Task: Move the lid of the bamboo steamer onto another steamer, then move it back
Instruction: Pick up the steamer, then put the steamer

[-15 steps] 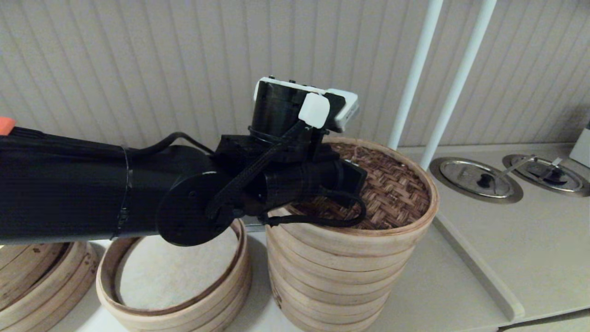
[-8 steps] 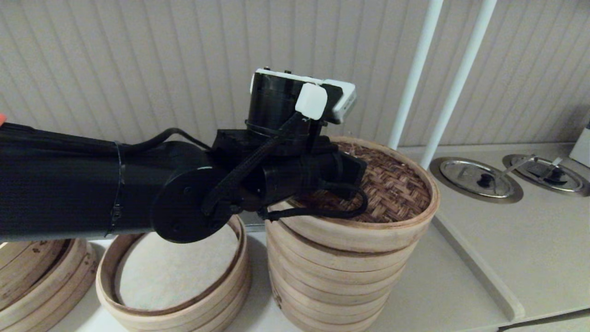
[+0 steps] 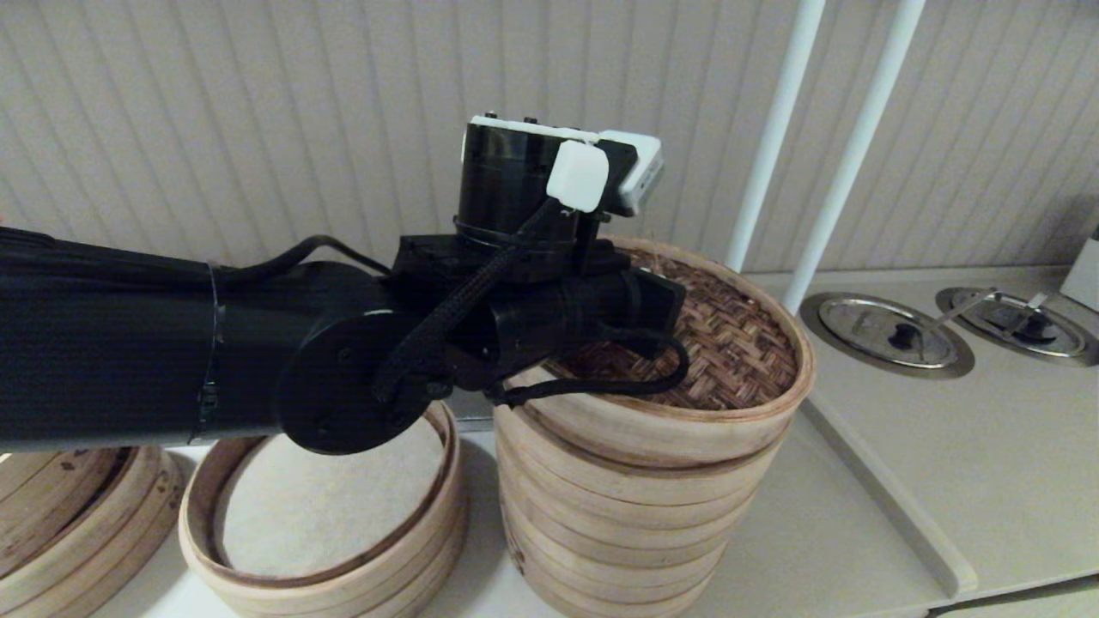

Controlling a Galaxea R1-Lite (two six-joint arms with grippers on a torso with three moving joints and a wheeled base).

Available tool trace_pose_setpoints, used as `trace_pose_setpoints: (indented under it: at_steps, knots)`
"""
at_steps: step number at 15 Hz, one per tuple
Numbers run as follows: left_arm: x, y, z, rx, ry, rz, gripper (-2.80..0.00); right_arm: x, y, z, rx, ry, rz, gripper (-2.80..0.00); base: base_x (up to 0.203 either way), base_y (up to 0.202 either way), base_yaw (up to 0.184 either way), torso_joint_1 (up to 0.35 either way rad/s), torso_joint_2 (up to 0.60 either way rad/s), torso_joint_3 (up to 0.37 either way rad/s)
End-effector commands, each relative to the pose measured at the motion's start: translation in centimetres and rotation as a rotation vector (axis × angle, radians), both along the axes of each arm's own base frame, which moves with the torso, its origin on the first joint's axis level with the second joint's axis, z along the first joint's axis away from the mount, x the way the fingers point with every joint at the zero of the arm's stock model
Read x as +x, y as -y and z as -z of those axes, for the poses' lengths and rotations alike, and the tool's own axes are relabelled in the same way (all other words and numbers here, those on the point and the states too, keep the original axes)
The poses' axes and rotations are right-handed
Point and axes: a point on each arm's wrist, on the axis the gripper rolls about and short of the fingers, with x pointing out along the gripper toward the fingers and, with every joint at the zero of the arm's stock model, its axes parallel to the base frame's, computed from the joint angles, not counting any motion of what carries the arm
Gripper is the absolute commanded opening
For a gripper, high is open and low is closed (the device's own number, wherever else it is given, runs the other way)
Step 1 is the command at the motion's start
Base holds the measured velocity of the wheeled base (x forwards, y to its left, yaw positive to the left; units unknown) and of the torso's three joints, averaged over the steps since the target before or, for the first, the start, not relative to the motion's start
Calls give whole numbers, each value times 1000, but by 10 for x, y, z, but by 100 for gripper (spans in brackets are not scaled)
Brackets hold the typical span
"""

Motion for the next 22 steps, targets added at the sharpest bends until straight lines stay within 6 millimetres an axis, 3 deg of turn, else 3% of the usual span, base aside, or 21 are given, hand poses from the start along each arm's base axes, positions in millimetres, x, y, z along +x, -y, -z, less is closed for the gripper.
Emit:
trace_pose_setpoints:
  at_steps: [1,9,12,16,22]
  knots:
    - [-3,-3,-6,-14,12,-4,-280,0,0,0,0,-2,1,-280,0,0,0,0,0,0]
    - [-8,-15,-21,-46,34,-18,-280,0,0,0,0,-2,0,-280,0,0,0,0,0,0]
    - [-10,-28,-30,-52,41,-34,-280,0,0,0,0,-2,-1,-280,0,0,0,0,0,0]
    - [-11,-58,-43,-68,57,-87,-280,0,0,0,0,-2,-1,-280,0,0,0,0,0,0]
    - [-19,-128,-55,-75,67,-202,-280,0,0,0,0,-2,0,-280,0,0,0,0,0,0]
